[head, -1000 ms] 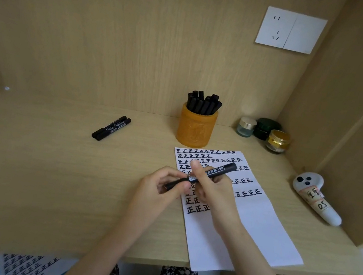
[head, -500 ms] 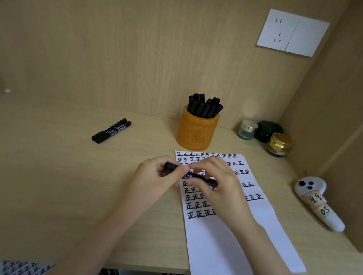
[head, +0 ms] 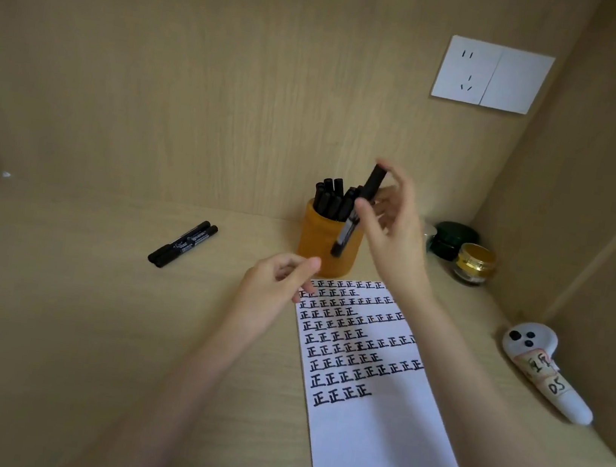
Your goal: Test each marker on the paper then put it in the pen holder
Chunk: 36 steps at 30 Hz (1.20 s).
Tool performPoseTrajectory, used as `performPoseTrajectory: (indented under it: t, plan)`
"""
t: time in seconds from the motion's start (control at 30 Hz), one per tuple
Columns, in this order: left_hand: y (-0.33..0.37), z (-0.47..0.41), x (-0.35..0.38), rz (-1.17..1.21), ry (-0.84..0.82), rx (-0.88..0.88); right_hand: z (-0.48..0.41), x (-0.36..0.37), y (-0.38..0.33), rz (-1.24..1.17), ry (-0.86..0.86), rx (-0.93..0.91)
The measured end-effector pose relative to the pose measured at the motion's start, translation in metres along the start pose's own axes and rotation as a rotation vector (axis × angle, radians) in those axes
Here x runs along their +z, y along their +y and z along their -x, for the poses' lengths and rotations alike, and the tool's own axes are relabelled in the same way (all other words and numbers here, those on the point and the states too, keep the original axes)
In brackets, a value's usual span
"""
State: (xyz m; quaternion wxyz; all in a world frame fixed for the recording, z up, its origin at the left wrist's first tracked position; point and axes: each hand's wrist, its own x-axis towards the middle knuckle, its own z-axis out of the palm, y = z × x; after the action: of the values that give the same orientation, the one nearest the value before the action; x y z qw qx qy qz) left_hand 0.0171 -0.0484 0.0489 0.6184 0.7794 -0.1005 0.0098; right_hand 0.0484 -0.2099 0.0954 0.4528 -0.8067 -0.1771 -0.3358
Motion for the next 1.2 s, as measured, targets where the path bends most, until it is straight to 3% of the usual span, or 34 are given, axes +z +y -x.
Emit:
performPoseTrajectory:
  t: [0.17,0.3,0.73,0.9,1.2]
  plan:
    - [-0.004,-0.026,0.001,-0.154,0.091,0.029,-0.061,0.002,0.013,-0.044,0.230,0.020]
    - [-0.002,-0.053,0.003,-0.294,0.156,0.114,-0.083,0.011,0.025,0.041,0.259,0.031]
    - [-0.002,-0.093,0.019,-0.365,0.122,0.158,-0.083,0.032,0.060,0.222,-0.038,0.107]
    - [-0.007,-0.096,0.019,-0.348,0.135,0.159,-0.080,0.032,0.069,0.162,-0.034,0.065]
    - [-0.012,-0.097,0.018,-0.302,0.148,0.176,-0.072,0.040,0.078,0.405,-0.167,0.116]
